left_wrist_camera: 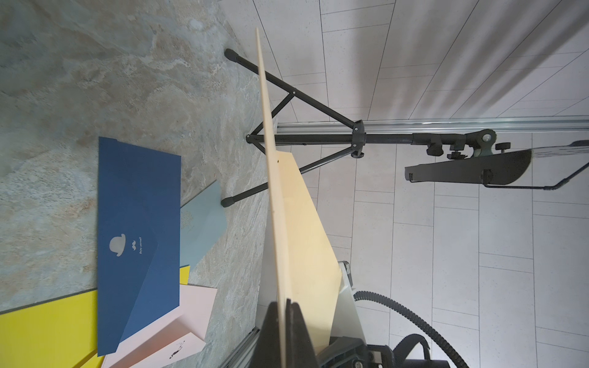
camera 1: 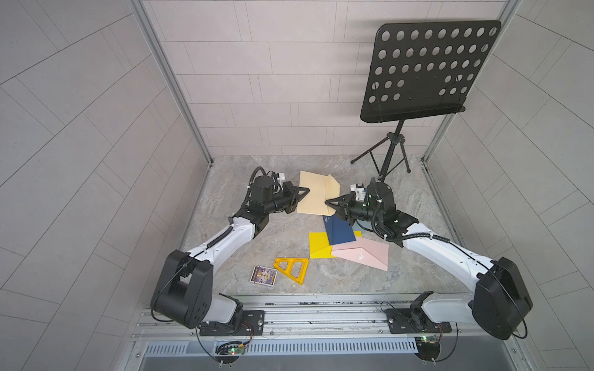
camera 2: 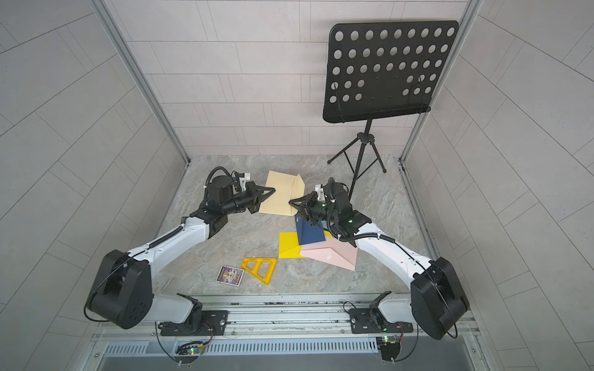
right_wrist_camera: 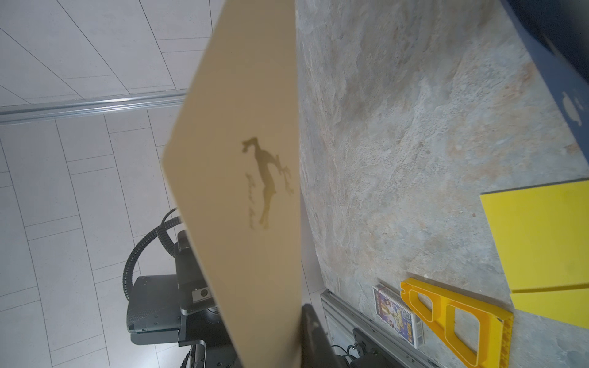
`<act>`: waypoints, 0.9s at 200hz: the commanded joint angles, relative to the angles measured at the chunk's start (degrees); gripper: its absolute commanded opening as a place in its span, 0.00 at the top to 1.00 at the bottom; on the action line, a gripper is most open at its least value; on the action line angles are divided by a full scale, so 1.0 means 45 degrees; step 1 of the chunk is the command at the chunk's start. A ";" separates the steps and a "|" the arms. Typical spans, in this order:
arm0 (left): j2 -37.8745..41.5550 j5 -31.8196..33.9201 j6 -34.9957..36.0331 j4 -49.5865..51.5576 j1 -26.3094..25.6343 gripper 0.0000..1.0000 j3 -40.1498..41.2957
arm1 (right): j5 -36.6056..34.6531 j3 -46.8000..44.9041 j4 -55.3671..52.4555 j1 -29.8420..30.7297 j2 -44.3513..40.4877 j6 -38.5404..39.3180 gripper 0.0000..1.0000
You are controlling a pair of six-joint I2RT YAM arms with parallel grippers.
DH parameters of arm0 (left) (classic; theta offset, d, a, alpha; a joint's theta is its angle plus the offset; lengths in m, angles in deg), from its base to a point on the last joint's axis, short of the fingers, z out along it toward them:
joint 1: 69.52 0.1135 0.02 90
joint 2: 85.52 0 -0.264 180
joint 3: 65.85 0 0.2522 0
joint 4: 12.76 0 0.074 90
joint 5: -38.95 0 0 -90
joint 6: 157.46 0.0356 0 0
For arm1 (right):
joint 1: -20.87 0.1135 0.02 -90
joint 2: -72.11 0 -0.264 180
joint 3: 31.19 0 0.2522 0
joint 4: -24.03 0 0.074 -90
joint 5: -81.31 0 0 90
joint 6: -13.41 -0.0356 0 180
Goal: Take the letter paper out of the envelope
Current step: Pick up the envelope from the envelope.
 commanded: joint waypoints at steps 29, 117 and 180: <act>0.0396 0.0157 0.0005 -0.0197 -0.0032 1.00 0.0024 | -0.0465 -0.0357 0.0391 -0.0111 -0.0724 -0.0555 0.85; 0.0339 0.0212 -0.0014 -0.0298 -0.0032 1.00 0.0128 | -0.0492 -0.0333 0.0687 -0.0202 -0.0696 -0.0786 0.97; 0.0380 0.0143 0.0708 0.1487 -0.0033 0.38 -0.0540 | -0.0554 0.1548 -0.3678 -0.0353 -0.0754 0.3002 1.00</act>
